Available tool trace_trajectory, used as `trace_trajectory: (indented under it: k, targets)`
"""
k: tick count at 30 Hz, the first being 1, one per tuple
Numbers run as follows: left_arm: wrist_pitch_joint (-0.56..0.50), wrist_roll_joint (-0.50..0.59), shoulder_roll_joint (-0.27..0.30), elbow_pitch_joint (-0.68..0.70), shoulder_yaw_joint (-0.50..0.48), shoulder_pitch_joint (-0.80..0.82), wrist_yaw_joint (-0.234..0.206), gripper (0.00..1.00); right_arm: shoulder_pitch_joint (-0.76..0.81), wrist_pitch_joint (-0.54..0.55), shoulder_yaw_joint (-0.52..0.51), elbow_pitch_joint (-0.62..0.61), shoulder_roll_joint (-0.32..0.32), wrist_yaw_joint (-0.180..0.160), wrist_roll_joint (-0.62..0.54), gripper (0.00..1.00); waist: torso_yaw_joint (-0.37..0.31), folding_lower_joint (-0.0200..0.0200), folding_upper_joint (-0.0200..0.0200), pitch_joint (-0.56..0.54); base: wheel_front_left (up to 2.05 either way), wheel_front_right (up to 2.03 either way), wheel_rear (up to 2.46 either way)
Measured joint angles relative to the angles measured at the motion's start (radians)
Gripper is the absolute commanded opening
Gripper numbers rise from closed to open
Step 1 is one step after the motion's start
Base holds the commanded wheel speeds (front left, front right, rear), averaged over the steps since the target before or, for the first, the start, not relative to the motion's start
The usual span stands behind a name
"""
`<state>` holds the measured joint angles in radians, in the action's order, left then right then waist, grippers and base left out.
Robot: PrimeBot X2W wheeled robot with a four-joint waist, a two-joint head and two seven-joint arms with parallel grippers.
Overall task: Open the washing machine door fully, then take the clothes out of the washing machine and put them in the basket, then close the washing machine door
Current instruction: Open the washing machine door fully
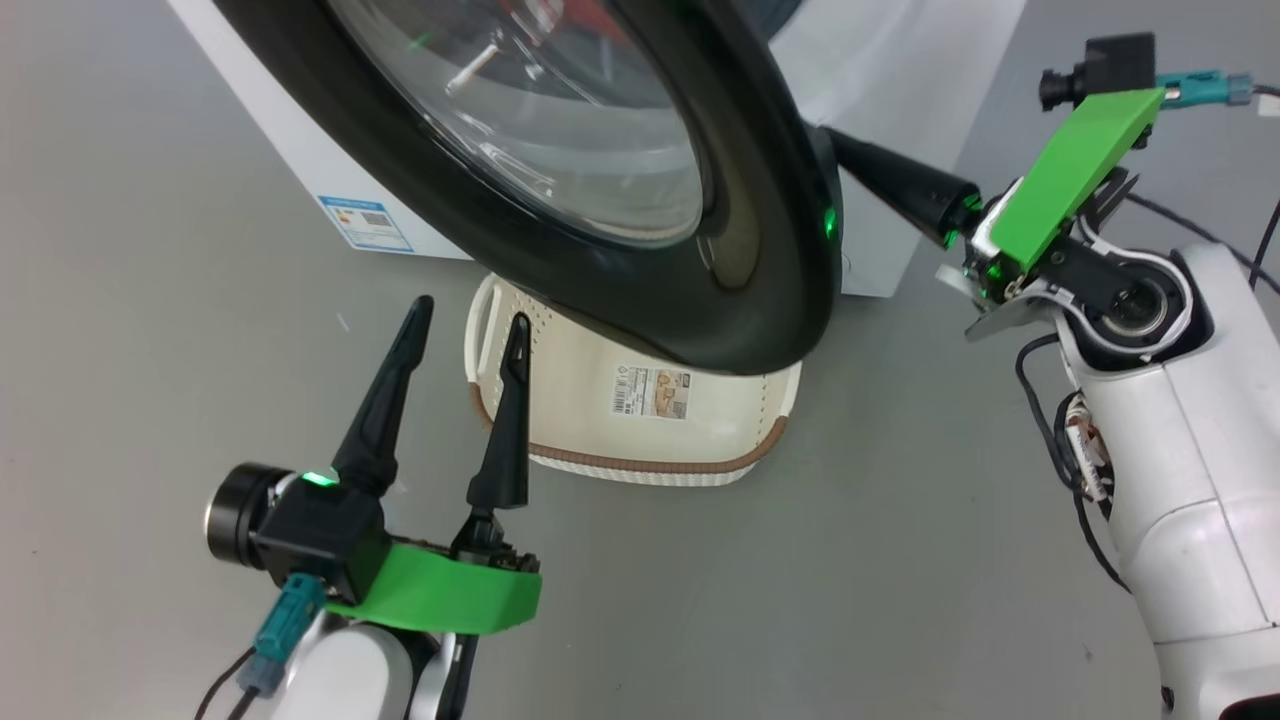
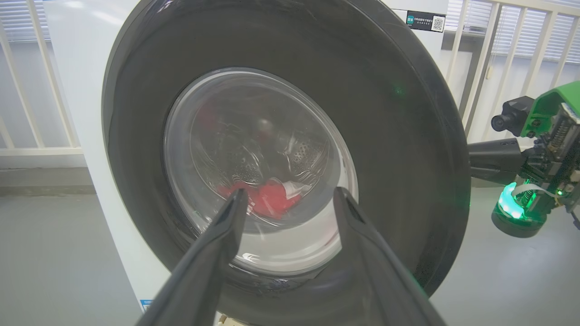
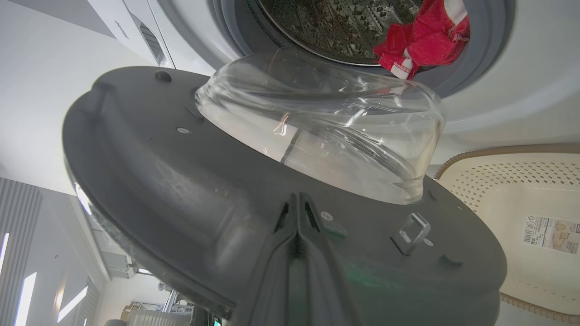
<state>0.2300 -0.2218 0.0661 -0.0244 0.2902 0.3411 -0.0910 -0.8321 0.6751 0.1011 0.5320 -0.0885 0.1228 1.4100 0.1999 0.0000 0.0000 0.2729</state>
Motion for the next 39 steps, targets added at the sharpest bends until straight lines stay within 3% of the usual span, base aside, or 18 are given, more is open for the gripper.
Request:
trace_trajectory:
  k: [39]
  targets:
    - [-0.001,-0.053,0.015,0.01,0.003,-0.101,-0.035,1.0,0.217,0.083,0.132,-0.113,0.01,0.0,0.062,0.0,0.194,0.0,0.0,-0.127,0.0,0.0,0.0]
